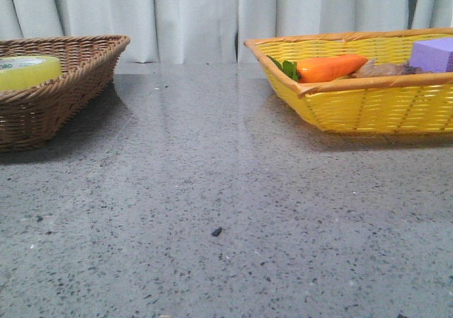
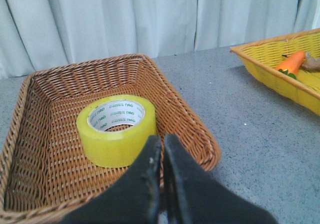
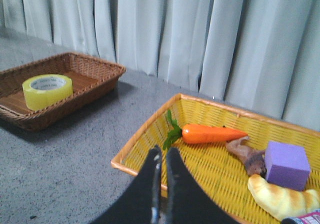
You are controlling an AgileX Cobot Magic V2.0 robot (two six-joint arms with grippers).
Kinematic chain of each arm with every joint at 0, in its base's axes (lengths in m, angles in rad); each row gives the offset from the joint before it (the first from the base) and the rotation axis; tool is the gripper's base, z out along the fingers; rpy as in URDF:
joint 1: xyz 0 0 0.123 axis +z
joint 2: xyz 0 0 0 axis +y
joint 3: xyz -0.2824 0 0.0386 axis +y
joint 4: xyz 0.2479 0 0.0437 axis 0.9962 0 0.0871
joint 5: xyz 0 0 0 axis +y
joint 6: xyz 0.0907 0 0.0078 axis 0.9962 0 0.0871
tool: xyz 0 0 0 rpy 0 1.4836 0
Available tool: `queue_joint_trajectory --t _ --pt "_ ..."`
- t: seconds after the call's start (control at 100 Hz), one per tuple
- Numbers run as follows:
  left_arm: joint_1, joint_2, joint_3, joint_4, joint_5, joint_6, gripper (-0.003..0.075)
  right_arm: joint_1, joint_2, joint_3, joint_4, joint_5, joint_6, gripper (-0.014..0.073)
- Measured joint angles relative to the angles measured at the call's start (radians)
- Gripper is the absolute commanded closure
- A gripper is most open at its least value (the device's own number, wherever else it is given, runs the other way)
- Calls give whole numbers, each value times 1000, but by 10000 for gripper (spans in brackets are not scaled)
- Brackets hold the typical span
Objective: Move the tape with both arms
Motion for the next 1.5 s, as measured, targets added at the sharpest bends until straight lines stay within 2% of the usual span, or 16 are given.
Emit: queue_joint_trajectory --t 0.18,0.39,1.09,1.19,1.26,1.5 --pt "0 -145 114 -2 -10 0 741 0 -150 133 -24 -101 1 668" --pt "0 -233 178 -4 -5 0 741 0 -241 223 -40 -139 4 668" --pt "0 -242 200 -4 7 0 741 0 -243 232 -42 -135 4 668" --pt "5 -246 241 69 -39 0 741 0 -243 232 -42 -135 4 668" --pt "20 -256 282 129 -122 -54 741 0 -243 232 -42 -135 4 668" --pt "89 -313 450 358 -392 -423 741 0 -243 232 -42 -133 4 668"
